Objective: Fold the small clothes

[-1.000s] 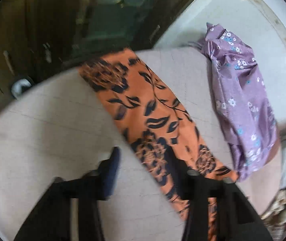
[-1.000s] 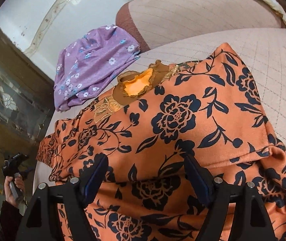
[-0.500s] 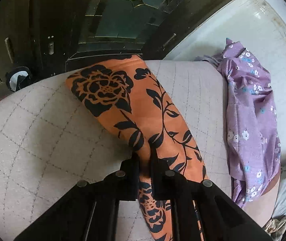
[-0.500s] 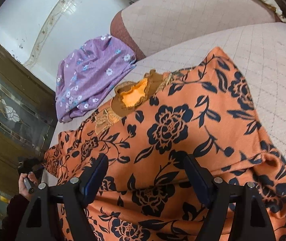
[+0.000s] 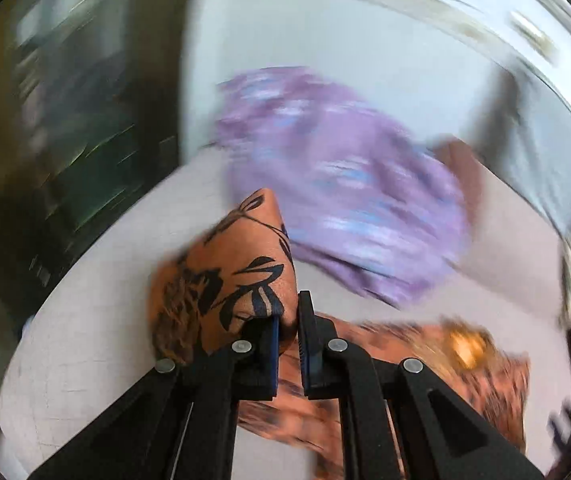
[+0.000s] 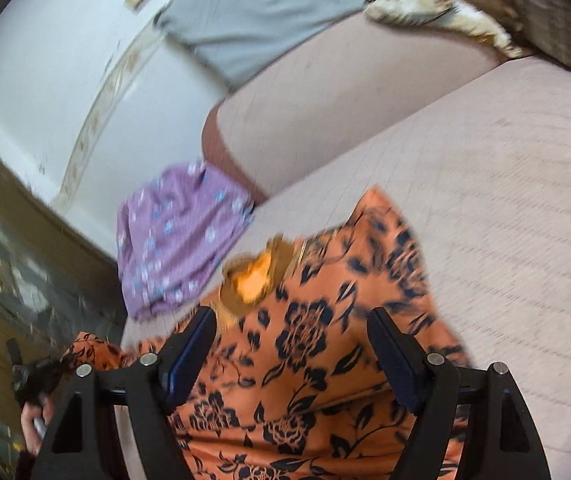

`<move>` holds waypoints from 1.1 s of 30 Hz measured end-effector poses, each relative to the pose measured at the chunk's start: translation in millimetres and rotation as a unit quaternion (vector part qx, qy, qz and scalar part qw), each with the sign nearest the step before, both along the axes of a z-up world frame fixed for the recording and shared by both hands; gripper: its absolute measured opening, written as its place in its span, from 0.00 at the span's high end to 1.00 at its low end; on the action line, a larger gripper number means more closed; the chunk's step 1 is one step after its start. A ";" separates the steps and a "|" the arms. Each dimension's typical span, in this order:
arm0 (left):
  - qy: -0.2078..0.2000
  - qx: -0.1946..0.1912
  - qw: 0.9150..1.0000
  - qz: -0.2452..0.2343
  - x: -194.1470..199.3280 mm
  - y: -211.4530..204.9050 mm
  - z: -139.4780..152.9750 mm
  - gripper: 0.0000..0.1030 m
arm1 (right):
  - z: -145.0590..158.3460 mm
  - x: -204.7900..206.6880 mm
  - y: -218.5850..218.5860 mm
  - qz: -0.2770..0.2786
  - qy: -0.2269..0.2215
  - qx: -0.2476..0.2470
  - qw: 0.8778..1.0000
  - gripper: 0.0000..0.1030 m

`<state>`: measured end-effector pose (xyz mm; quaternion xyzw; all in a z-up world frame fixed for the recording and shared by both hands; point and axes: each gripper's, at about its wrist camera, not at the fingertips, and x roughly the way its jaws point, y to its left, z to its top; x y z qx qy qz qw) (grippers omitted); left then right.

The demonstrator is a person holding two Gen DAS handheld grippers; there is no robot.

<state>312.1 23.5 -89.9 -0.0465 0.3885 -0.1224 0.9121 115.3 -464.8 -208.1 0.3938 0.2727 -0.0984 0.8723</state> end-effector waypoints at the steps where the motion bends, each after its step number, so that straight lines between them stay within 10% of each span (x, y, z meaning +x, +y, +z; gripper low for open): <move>1: -0.010 0.012 0.999 -0.034 -16.2 -29.0 7.7 0.92 | 3.3 -5.2 -6.0 -0.010 -0.006 0.003 1.000 0.22; 8: -0.020 0.050 0.969 -0.242 -122.6 -206.9 10.6 0.90 | 17.2 -46.4 -50.1 -0.067 -0.036 0.016 0.997 0.22; 11: -0.033 0.083 0.958 -0.273 -154.3 -252.9 2.1 0.50 | 14.8 -59.8 -67.9 -0.087 -0.038 0.030 0.995 0.21; 13: -0.053 0.076 0.963 -0.253 -163.4 -251.8 3.4 0.18 | 11.3 -63.4 -80.2 -0.089 -0.039 0.058 0.994 0.21; 17: -0.076 0.050 0.973 -0.212 -158.1 -218.6 5.3 0.18 | 6.5 -63.2 -88.8 -0.082 -0.040 0.089 0.992 0.20; 23: -0.074 0.130 0.987 -0.056 -116.8 -153.3 -45.5 0.18 | -5.7 -21.3 -53.0 0.016 -0.002 0.085 0.996 0.20; 27: -0.030 0.151 0.988 0.020 -91.6 -111.7 -94.1 0.18 | 0.4 15.5 16.0 0.097 0.034 -0.037 0.994 0.20; 33: 0.037 0.191 0.980 0.037 -67.8 -93.0 -148.9 0.18 | -15.8 55.6 130.9 0.213 0.097 -0.244 0.941 0.20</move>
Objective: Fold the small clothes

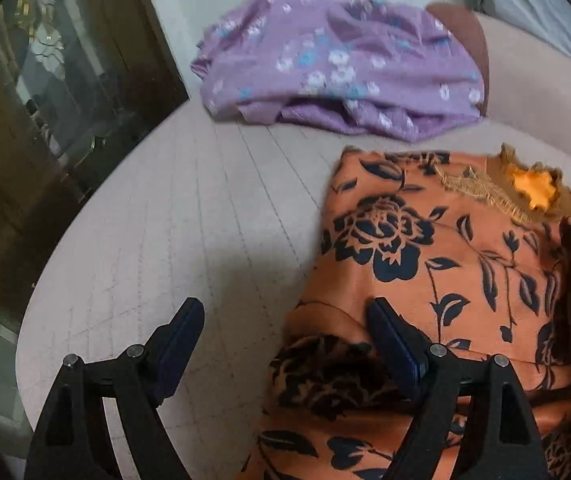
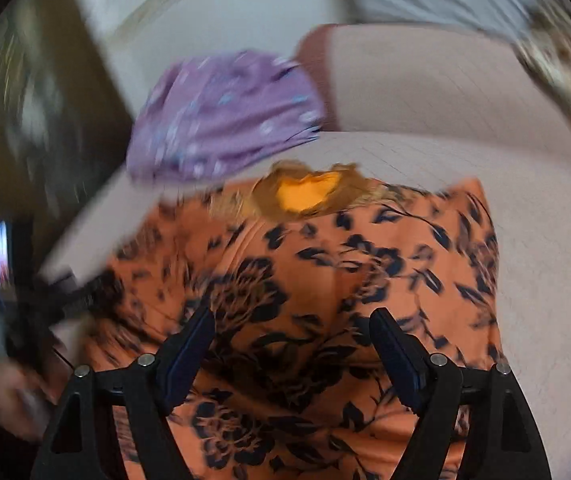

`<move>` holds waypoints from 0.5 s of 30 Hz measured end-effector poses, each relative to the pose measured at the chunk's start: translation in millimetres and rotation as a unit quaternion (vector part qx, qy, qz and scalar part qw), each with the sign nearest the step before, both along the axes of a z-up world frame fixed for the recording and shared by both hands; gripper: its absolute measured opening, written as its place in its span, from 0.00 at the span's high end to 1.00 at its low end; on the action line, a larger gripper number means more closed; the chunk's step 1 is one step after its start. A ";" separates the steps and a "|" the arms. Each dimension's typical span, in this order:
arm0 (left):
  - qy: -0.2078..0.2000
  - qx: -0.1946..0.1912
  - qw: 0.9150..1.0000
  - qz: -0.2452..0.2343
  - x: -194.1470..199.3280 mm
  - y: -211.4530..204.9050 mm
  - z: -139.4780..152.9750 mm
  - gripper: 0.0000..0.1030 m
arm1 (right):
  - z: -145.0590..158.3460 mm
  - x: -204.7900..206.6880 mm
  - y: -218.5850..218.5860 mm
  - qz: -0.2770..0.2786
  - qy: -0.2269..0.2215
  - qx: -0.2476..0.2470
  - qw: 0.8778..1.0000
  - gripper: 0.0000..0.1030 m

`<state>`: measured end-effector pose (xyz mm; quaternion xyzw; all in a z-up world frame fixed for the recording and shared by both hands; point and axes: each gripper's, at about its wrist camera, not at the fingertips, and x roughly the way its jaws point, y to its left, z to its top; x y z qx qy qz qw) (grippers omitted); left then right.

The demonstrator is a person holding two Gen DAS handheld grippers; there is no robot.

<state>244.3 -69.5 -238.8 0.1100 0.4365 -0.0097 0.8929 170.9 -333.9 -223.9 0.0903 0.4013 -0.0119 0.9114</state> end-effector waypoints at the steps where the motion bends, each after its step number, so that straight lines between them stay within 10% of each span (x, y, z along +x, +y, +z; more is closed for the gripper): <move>1: -0.003 0.006 1.000 -0.008 1.0 -3.8 -0.2 0.18 | -3.2 4.8 11.8 0.012 0.000 -0.035 0.999 0.20; 7: 0.008 0.065 0.996 -0.052 0.5 -19.6 -15.3 0.18 | -41.2 42.4 18.7 -0.017 0.039 -0.091 0.995 0.26; 8: 0.003 0.069 0.996 -0.058 -0.9 -19.7 -14.7 0.18 | -45.2 43.1 9.5 -0.029 0.040 -0.064 0.997 0.58; 9: 0.001 0.072 0.995 -0.063 -1.7 -20.0 -13.9 0.18 | -48.3 42.3 -9.8 -0.056 0.048 -0.022 0.997 0.68; 15: -0.014 0.082 0.994 -0.068 -11.7 -20.3 -9.5 0.18 | -16.8 5.4 -92.4 -0.184 0.016 0.036 0.982 0.93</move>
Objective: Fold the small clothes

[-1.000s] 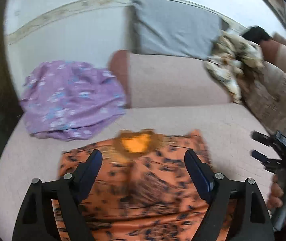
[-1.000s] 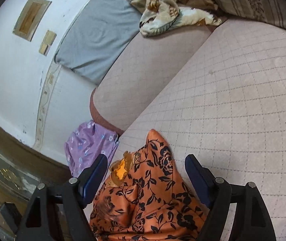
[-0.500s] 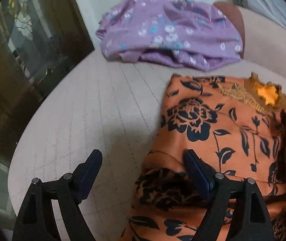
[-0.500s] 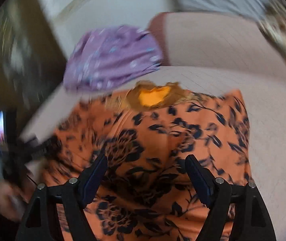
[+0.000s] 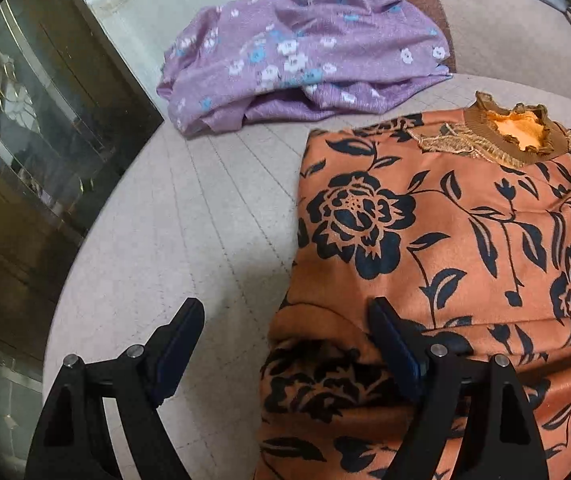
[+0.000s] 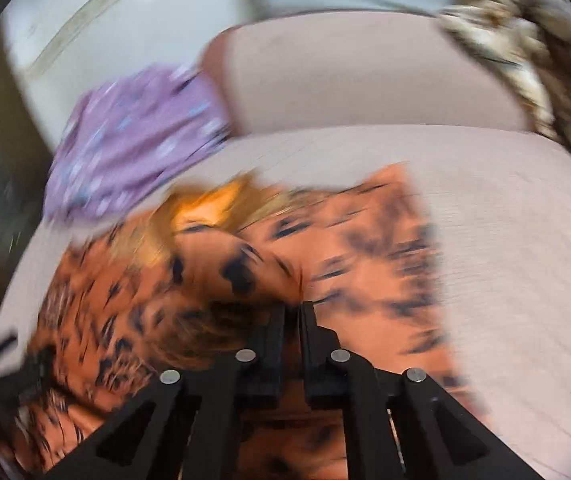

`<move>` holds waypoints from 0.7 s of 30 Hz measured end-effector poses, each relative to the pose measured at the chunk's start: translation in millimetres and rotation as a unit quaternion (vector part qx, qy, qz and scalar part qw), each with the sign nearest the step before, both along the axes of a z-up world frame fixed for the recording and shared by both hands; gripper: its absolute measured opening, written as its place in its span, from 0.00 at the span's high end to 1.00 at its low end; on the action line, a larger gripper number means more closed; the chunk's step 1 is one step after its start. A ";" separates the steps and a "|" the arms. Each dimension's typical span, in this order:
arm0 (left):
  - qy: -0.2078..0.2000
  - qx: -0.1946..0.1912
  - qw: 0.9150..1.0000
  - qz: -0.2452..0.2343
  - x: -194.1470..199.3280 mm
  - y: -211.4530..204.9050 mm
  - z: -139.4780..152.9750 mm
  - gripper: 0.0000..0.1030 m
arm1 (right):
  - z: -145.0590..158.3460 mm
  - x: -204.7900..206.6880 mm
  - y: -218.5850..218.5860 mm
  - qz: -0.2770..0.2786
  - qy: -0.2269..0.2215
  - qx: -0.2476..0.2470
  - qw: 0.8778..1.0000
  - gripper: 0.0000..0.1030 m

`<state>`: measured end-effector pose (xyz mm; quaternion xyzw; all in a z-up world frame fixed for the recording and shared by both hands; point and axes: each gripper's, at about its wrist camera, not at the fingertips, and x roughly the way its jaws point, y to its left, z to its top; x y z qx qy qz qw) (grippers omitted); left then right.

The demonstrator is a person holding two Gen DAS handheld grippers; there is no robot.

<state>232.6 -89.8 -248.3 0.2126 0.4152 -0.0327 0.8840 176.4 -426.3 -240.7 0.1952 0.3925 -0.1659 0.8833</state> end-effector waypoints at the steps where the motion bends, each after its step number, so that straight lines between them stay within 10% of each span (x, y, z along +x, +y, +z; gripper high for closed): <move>1: -0.008 0.004 1.000 -0.006 -3.9 -1.3 2.2 0.18 | 1.3 -7.9 -16.2 -0.022 0.004 0.010 1.000 0.93; 7: -0.031 -0.043 0.999 -0.006 -12.8 11.2 25.1 0.18 | 4.9 -46.9 -72.8 -0.074 -0.042 0.172 0.981 0.85; 8: -0.034 -0.055 0.998 0.000 -12.1 13.7 29.1 0.18 | 9.6 -47.9 -70.0 -0.064 -0.062 0.176 0.980 0.65; 9: -0.037 -0.064 0.997 0.008 -8.5 16.3 31.8 0.18 | 19.2 -46.1 -58.0 -0.043 -0.091 0.169 0.980 0.23; 11: -0.034 -0.062 0.997 0.017 -3.1 16.3 29.4 0.18 | 31.7 -41.6 -28.9 -0.010 -0.139 0.151 0.979 0.01; 19: -0.003 0.025 1.000 -0.006 3.1 -9.7 -5.3 0.18 | -12.8 27.2 95.4 0.105 -0.001 -0.128 0.986 0.04; 21: -0.008 0.037 0.999 -0.019 0.8 -12.8 -5.9 0.18 | -31.6 28.9 84.4 0.080 0.041 -0.129 0.988 0.42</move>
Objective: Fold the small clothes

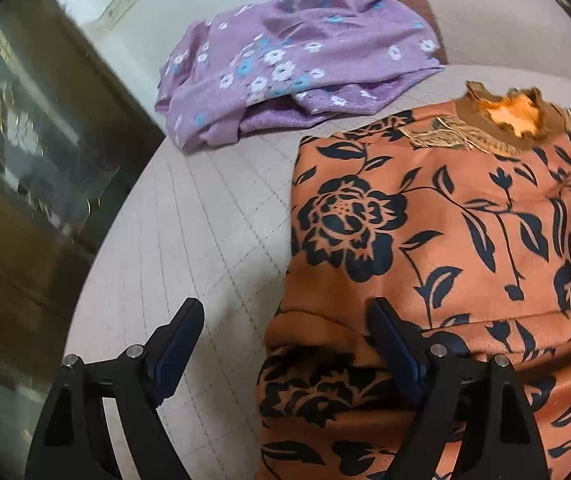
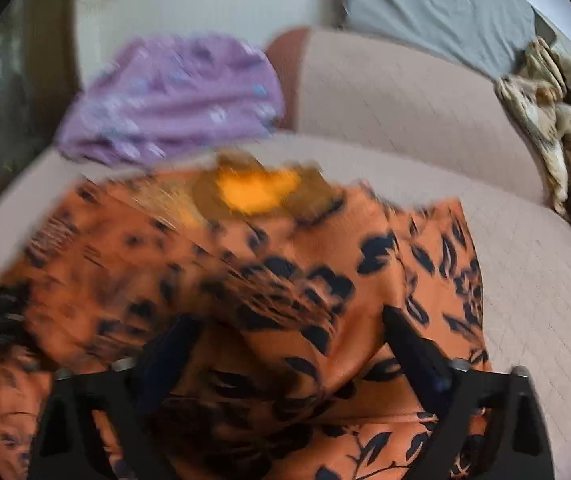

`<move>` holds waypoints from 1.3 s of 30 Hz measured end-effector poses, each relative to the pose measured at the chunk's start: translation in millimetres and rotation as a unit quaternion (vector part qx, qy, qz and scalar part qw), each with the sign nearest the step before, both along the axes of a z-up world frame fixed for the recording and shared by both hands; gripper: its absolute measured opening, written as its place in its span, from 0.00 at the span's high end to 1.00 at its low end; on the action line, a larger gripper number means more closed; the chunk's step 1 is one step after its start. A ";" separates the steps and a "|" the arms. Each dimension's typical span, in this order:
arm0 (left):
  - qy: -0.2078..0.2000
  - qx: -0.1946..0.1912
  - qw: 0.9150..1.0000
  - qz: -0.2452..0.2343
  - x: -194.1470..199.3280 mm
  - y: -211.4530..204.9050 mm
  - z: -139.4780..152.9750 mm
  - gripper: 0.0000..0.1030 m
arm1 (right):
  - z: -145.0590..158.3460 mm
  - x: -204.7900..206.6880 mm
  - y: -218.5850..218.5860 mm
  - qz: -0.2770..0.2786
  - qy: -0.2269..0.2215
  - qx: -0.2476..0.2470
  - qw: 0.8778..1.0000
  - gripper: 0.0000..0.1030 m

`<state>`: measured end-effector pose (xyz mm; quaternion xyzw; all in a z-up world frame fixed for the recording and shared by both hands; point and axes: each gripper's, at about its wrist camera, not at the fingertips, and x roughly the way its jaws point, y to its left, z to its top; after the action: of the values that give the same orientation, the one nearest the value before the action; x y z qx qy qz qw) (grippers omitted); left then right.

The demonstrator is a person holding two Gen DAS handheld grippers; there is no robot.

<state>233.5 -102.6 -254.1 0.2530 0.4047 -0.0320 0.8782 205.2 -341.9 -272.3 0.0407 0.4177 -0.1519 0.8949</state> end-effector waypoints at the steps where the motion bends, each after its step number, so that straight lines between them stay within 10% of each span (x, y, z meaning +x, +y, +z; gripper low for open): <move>1: 0.003 -0.004 1.000 -0.001 0.5 1.6 -0.2 0.18 | -5.6 -1.8 -13.7 -0.020 0.014 0.024 0.999 0.50; 4: 0.023 -0.034 0.999 0.007 5.3 10.7 0.4 0.17 | 1.3 -27.5 -67.5 -0.089 0.001 0.117 0.989 0.55; 6: 0.035 -0.051 0.998 0.015 7.0 16.1 1.2 0.17 | 8.4 -55.2 -97.5 -0.126 0.003 0.154 0.980 0.38; 11: 0.023 -0.039 0.999 0.006 -4.1 15.6 6.9 0.17 | 27.8 -127.8 -154.0 -0.253 -0.023 0.154 0.955 0.36; 17: -0.034 -0.055 0.998 -0.023 -25.4 12.1 26.4 0.17 | 42.6 -114.8 -128.0 -0.144 -0.081 0.182 0.969 0.38; 21: -0.002 -0.031 0.999 -0.029 -14.7 -0.3 4.9 0.17 | 27.8 -73.4 -87.9 -0.077 -0.060 0.152 0.983 0.38; 24: -0.004 -0.026 0.999 -0.032 -11.4 -3.6 1.3 0.17 | -11.2 -40.5 -83.0 -0.065 0.016 0.153 0.986 0.38; 39: -0.068 -0.084 0.992 -0.063 -26.1 -1.2 41.4 0.17 | -0.2 -27.6 -85.4 -0.062 -0.018 0.190 0.980 0.38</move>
<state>207.4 -103.7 -212.8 0.2047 0.3232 -0.1043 0.9180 177.6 -427.3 -272.5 0.2388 0.4198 -0.1241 0.8668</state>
